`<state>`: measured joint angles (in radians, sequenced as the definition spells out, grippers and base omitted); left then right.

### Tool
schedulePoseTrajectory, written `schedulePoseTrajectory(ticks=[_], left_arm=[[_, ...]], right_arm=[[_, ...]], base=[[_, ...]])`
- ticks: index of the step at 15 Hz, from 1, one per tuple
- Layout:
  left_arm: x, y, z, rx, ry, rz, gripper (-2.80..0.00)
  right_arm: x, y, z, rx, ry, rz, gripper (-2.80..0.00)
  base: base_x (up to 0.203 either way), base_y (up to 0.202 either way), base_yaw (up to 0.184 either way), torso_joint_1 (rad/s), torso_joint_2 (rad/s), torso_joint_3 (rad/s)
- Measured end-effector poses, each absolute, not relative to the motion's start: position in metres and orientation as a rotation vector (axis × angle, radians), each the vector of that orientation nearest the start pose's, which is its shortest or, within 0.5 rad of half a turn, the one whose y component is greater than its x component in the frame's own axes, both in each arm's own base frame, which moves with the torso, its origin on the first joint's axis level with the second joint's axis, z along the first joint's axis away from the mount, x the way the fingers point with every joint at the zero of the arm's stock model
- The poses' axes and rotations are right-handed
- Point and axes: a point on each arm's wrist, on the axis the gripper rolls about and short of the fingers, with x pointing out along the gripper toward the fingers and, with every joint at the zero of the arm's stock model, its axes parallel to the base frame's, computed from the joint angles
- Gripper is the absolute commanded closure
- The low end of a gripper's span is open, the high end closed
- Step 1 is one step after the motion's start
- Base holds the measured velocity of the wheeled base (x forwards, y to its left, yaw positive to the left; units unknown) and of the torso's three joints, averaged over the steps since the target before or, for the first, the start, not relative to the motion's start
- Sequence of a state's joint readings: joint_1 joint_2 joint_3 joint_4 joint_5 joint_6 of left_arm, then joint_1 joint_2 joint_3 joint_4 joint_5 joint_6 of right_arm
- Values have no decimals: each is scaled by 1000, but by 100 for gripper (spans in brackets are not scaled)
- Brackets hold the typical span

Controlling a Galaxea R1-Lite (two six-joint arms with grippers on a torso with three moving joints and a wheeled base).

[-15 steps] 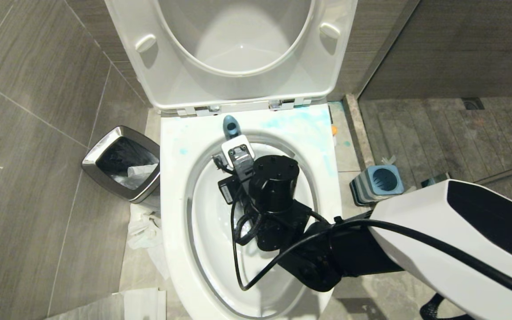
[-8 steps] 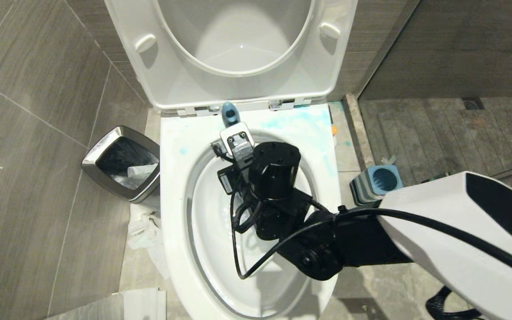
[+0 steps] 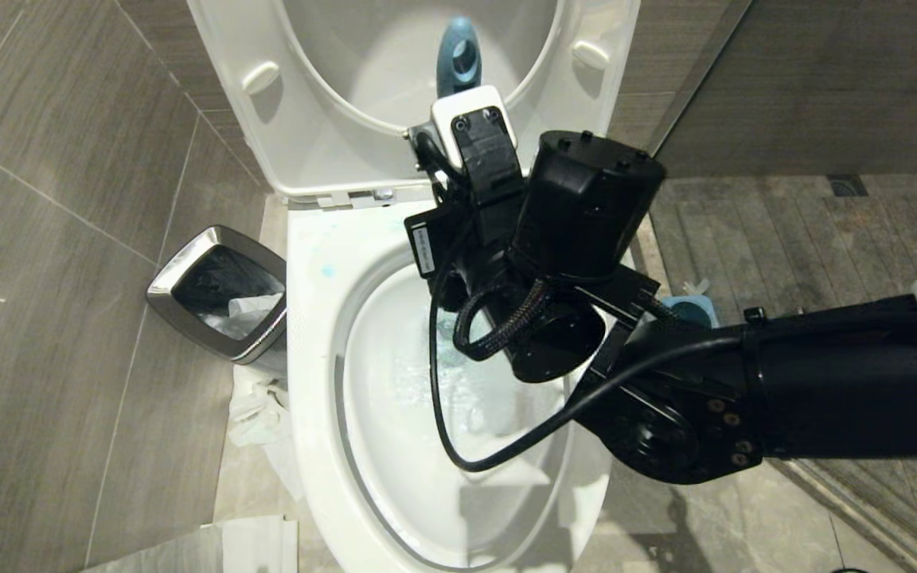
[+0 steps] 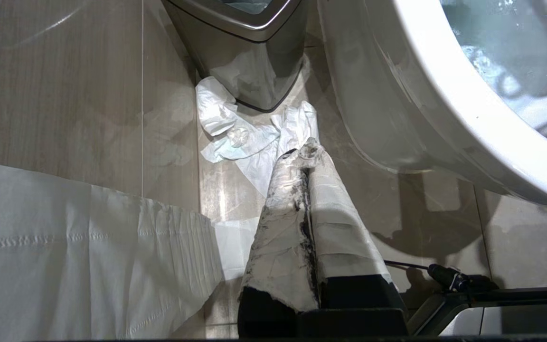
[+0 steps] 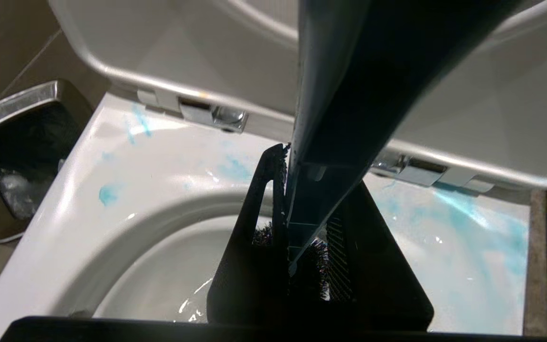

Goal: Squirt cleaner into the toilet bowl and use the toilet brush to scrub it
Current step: Scrub the toilet bowl

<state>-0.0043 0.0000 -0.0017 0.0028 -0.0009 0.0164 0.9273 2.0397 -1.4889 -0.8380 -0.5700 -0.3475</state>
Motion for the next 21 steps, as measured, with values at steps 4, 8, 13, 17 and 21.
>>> schedulePoseTrajectory(ticks=[4,8,13,17,21], left_arm=[[-23,0,76,17,1,-8,0],[-23,0,76,14,-1,-9,0],[-23,0,76,5,-2,-5,0],[-23,0,76,5,-2,-4,0],[-23,0,76,5,-1,-5,0]], right_arm=[[255,317,283,-155,-283,303,0],[238,302,304,-181,-247,323,0],[205,279,328,-180,-219,371,0],[182,260,350,-114,-243,437,0],[175,250,367,-74,-284,437,0]], base=[[0,0,0,0,0,0],[0,0,0,0,0,0],[0,0,0,0,0,0],[0,0,0,0,0,0],[0,0,0,0,0,0]])
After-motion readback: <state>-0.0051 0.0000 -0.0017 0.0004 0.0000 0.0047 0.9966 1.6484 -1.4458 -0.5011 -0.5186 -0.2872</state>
